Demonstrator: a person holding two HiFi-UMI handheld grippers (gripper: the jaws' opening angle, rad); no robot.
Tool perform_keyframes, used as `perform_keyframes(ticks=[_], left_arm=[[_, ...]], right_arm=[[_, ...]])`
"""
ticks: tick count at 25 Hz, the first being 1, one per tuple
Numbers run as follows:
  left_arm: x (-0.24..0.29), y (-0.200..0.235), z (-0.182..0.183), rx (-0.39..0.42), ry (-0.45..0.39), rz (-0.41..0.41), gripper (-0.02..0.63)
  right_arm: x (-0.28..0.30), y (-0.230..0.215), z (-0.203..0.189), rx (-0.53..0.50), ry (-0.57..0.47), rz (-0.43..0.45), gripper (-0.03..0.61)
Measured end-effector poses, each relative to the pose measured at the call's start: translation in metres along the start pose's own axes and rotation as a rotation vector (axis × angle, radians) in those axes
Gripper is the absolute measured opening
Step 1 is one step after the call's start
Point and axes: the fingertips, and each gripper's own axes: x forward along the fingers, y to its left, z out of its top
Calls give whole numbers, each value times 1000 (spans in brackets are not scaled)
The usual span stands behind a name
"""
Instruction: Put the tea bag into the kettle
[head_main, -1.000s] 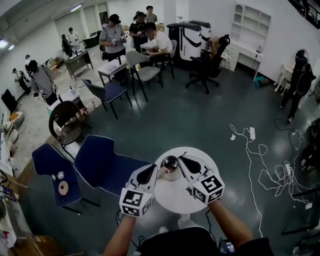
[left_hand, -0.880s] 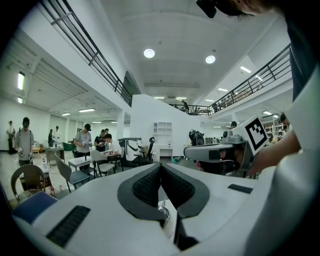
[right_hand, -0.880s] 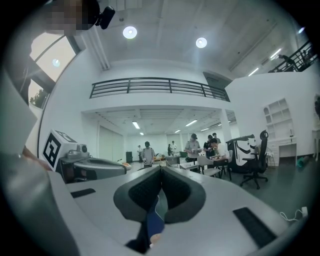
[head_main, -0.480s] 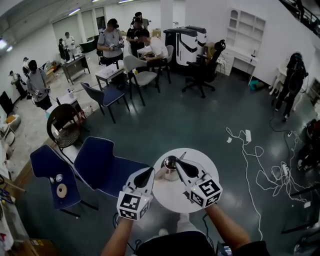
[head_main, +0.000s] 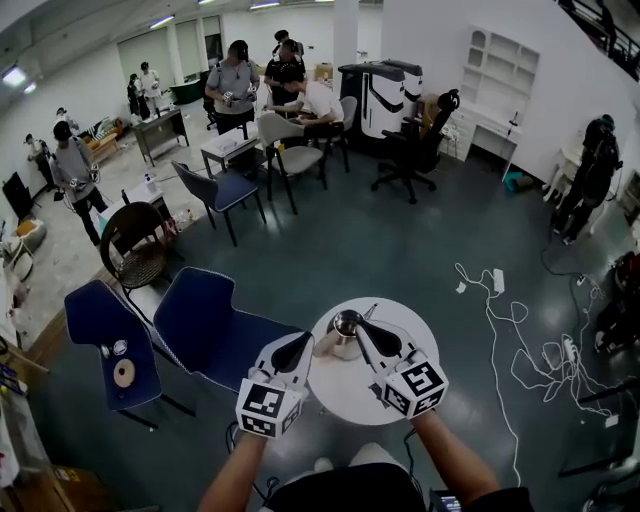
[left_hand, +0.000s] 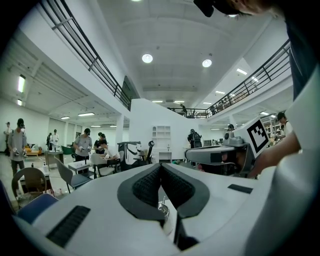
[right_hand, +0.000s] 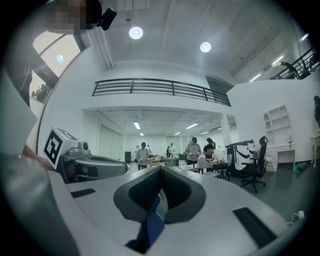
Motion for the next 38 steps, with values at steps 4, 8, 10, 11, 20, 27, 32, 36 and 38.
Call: perform_keyframes(ticks=[4, 8, 10, 11, 20, 27, 32, 36, 38], left_arm=[[-1, -15, 0, 8, -2, 12, 16], [1, -37, 3, 20, -1, 18, 15], [5, -51, 8, 19, -6, 25, 15], [7, -58, 11, 17, -6, 27, 15], [15, -140, 21, 12, -7, 25, 15], [6, -186, 23, 20, -5, 33, 15], [-13, -202, 25, 23, -13, 55, 15], [-28, -208, 21, 17, -16, 73, 15], [-33, -215, 20, 16, -15, 75, 15]], right_arm=[[-14, 0, 1, -6, -8, 11, 18], [-33, -6, 6, -7, -21, 18, 18], [-46, -14, 8, -7, -23, 23, 18], [-53, -18, 11, -6, -24, 25, 18], [-126, -39, 21, 5, -42, 30, 18], [-171, -40, 19, 7, -42, 39, 18], [-190, -26, 19, 4, -47, 65, 18], [-200, -10, 16, 3, -48, 90, 18], [-207, -4, 14, -1, -48, 99, 18]])
